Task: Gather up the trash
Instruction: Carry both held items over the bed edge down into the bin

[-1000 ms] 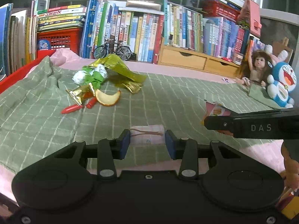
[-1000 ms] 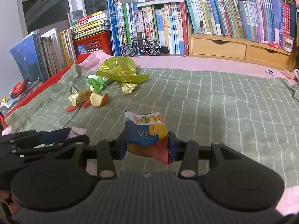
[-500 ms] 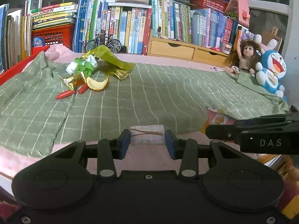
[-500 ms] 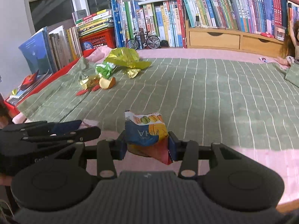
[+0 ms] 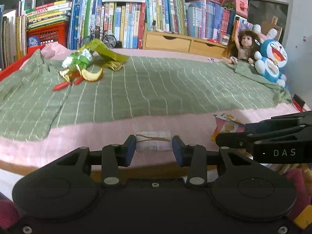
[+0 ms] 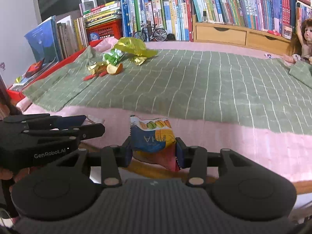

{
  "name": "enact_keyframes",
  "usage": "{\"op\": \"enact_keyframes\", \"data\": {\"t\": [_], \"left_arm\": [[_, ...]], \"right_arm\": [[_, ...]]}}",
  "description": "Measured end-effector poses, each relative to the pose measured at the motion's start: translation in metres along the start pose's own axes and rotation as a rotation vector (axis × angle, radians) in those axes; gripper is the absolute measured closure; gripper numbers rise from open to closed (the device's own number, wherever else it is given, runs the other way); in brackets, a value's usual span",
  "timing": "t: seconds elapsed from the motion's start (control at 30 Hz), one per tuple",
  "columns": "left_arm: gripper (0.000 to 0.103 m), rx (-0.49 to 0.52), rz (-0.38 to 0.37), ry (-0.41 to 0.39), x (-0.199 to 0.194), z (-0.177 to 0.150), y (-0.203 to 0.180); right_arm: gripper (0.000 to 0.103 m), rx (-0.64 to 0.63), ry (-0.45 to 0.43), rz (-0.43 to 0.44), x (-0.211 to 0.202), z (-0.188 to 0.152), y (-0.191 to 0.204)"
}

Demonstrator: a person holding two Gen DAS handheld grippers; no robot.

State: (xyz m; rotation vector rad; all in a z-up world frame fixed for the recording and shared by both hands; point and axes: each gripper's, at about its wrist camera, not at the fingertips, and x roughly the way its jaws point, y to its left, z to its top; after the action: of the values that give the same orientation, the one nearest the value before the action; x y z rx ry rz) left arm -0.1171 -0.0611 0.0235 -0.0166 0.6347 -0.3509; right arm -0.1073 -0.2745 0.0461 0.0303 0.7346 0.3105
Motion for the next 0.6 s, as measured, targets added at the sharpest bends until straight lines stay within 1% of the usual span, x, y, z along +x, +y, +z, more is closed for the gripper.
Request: {"op": "enact_keyframes", "data": {"t": [0.07,0.2,0.3,0.37,0.47,0.6], "left_arm": [[0.064,0.003,-0.015,0.011,-0.005,-0.006,-0.002],[0.064,0.019,-0.021,0.026,-0.013,-0.018,-0.006],[0.064,0.024,-0.034,0.06,-0.012,-0.027,-0.006],[0.064,0.037,-0.03,0.071,-0.01,-0.033,-0.008],[0.064,0.058,-0.023,0.089,-0.008,-0.043,-0.01],[0.064,0.065,-0.052,0.148,-0.002,-0.057,-0.013]], "right_arm": [[0.055,0.0,0.012,0.015,-0.003,-0.006,0.0],[0.055,-0.006,0.03,0.049,-0.007,-0.014,-0.003],[0.055,-0.005,0.057,0.09,-0.006,-0.02,-0.004],[0.055,-0.007,0.075,0.121,-0.006,-0.026,-0.004],[0.054,-0.027,0.095,0.143,-0.007,-0.034,-0.001],[0.054,-0.038,0.132,0.16,-0.005,-0.046,0.003]]}}
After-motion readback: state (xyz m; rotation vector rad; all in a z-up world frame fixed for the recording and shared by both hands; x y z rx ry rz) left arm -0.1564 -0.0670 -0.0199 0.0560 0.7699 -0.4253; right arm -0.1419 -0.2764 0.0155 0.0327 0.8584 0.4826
